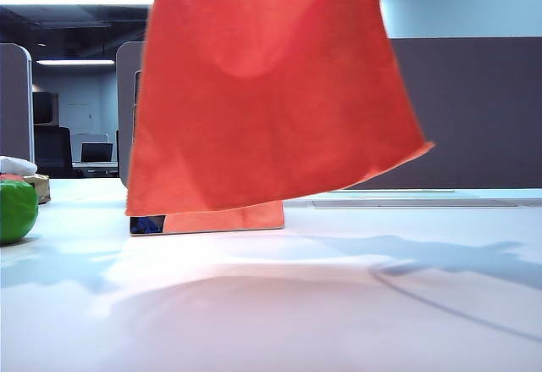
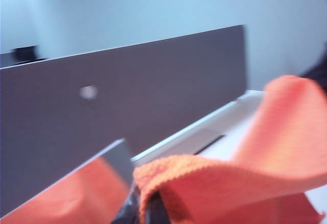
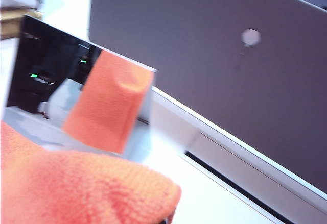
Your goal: Pick up the cloth from the table and use it to cover the mirror.
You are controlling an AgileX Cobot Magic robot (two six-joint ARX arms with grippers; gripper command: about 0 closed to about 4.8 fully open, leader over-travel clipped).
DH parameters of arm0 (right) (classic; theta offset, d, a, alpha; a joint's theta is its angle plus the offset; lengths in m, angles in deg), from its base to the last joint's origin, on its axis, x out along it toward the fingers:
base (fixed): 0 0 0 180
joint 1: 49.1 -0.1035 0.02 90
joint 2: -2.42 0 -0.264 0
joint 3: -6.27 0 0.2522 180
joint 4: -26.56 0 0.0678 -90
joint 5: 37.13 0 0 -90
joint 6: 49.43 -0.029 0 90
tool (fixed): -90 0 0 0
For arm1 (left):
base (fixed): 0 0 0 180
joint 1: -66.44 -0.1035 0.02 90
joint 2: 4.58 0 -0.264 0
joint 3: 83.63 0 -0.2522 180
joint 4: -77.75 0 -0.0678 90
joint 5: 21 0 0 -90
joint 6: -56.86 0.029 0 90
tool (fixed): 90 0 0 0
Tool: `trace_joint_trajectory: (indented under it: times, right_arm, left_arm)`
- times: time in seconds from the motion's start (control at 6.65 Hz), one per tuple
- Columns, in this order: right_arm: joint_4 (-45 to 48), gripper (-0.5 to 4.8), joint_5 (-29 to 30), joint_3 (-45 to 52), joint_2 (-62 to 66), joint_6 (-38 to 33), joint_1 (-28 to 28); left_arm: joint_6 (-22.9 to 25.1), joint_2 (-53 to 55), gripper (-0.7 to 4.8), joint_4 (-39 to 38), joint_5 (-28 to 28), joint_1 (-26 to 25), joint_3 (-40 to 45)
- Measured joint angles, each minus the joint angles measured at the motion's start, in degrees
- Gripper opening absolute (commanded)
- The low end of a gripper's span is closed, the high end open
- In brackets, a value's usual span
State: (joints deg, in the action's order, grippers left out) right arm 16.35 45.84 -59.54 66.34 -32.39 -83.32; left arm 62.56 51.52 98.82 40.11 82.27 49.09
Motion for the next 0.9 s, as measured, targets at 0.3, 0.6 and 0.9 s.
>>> trace_joint_trajectory:
  times: [0.3,0.6,0.9]
  right_arm:
    - [3.08,-0.06,3.69,-0.02,0.15,-0.02,-0.02]
    - [5.68,-0.06,9.29,-0.87,3.32,-0.24,0.00]
    - [6.86,-0.06,11.69,-6.14,7.45,-0.24,-0.07]
  left_arm:
    - [1.84,-0.85,-0.06,-12.44,8.24,-5.64,-4.83]
    - [3.30,1.44,-0.06,-14.78,9.62,-6.64,-7.19]
    - [4.39,6.19,-0.06,-14.86,13.33,-6.84,-7.87]
